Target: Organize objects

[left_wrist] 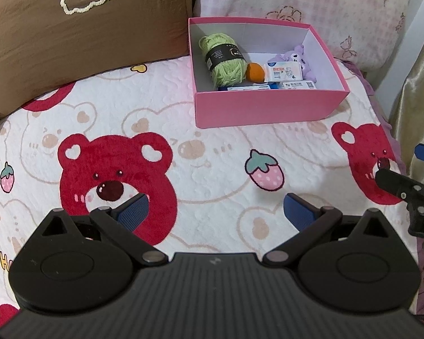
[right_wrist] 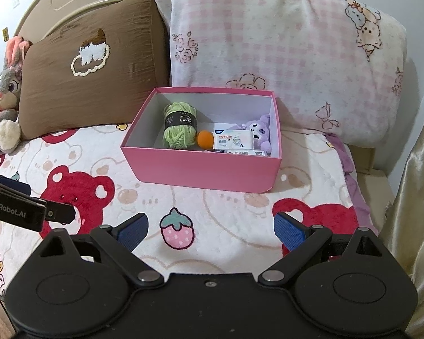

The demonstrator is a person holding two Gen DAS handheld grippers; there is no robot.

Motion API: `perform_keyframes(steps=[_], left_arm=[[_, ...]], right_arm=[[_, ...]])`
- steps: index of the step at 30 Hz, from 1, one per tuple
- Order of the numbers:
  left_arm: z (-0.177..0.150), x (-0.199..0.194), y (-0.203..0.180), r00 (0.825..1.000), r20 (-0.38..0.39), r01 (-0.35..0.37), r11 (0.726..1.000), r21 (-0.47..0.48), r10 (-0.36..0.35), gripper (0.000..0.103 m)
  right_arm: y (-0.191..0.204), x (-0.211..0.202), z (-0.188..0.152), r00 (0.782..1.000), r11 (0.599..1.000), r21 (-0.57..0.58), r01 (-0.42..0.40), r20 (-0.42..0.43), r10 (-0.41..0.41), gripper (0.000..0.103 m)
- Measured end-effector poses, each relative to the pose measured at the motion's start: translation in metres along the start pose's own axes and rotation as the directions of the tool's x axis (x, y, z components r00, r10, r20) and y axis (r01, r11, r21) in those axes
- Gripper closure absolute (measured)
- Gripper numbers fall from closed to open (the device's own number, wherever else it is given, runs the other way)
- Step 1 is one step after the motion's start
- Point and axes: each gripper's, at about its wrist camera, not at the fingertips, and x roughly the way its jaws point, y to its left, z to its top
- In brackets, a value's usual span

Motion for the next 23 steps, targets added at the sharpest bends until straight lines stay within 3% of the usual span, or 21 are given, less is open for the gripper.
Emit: perform_keyframes(steps=[23], left_arm=[[0.0008,-0.0039,-0.0001,1.000,0.014,-0.011,0.999,0.037,0.011,0.000]], right_arm=[[-0.0030,-0.0017,0.0027,1.000,1.000,0.005,0.004,0.009,-0.005,0.006]])
